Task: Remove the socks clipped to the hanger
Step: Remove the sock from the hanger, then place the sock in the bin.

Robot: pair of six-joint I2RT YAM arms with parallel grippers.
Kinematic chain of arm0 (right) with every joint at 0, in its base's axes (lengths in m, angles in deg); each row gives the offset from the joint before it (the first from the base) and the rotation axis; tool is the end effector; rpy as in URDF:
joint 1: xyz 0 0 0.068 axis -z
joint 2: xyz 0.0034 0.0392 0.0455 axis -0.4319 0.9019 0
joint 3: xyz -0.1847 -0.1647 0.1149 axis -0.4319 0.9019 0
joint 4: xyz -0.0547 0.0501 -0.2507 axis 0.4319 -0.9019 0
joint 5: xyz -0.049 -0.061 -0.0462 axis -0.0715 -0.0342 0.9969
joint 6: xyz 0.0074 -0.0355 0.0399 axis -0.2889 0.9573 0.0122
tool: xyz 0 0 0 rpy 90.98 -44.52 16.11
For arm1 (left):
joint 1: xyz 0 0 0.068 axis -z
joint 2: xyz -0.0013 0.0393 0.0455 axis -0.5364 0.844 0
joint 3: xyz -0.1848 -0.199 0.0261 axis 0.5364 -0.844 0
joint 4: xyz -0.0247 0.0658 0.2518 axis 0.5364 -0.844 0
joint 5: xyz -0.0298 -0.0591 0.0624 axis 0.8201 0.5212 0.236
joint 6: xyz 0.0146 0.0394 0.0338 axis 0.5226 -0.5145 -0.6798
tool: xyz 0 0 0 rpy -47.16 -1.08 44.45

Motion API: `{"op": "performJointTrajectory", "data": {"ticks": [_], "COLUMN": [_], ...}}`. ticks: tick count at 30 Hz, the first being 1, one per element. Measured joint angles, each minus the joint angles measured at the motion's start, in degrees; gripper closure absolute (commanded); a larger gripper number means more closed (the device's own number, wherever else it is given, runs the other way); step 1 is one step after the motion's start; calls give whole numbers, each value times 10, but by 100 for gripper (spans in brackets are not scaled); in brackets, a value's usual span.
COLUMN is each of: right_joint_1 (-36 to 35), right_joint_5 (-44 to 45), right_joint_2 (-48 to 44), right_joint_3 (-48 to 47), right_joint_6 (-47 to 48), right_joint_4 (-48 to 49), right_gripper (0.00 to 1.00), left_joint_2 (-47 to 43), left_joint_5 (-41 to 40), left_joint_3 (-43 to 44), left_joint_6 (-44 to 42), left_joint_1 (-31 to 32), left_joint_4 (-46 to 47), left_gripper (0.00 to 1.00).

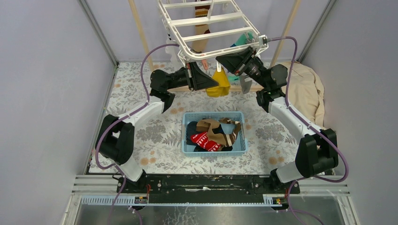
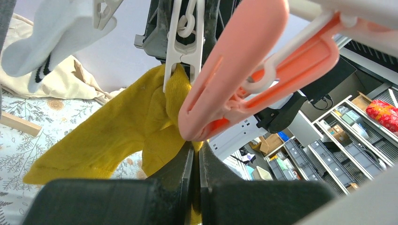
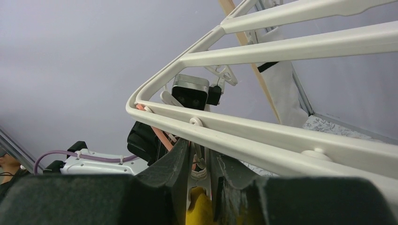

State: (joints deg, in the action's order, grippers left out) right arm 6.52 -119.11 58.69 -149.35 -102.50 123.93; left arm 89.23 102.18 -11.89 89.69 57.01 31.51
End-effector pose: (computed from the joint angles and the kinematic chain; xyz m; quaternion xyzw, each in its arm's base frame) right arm 0.2998 0.1269 0.4159 -0.1642 0.4734 0.6128 0.6110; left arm 0.3190 -0.1787 0.3662 0.2151 0.5473 -0.7296 0.3490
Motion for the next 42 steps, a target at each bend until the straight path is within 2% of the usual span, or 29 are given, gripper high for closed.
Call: {"op": "performJointTrajectory", "data": {"ticks": [6,14,16,19,21,33,42], "right_joint_1": [0,0,0,0,0,0,0], "right_joint_5": [0,0,0,0,0,-5,-6], "right_joint_2": [0,0,0,0,0,-2,-37], "right_joint_3": [0,0,0,0,2,38,79], "right_joint_6": [0,-1,-3,-5,-9,-22,-14], "right_joint_4": [0,0,1,3,7,19,3], "right_gripper": [86,85,81,63,57,40,32], "left_joint_2": [-2,-46,-63,-89,-105,-165,-184], "left_joint_5": [0,0,-2,-3,-5,-15,-17], "left_joint_3": [-9,-97,-116,-136,-146,-167,-179], "left_joint_6": [0,-19,-31,-54,-70,-124,-136], "left_joint_1": [-3,-4,-4,-4,-4,-4,-4], "left_joint_4": [2,-13,-27,-53,-70,-140,-173], "left_gripper": [93,93,93,92,92,92,91]}}
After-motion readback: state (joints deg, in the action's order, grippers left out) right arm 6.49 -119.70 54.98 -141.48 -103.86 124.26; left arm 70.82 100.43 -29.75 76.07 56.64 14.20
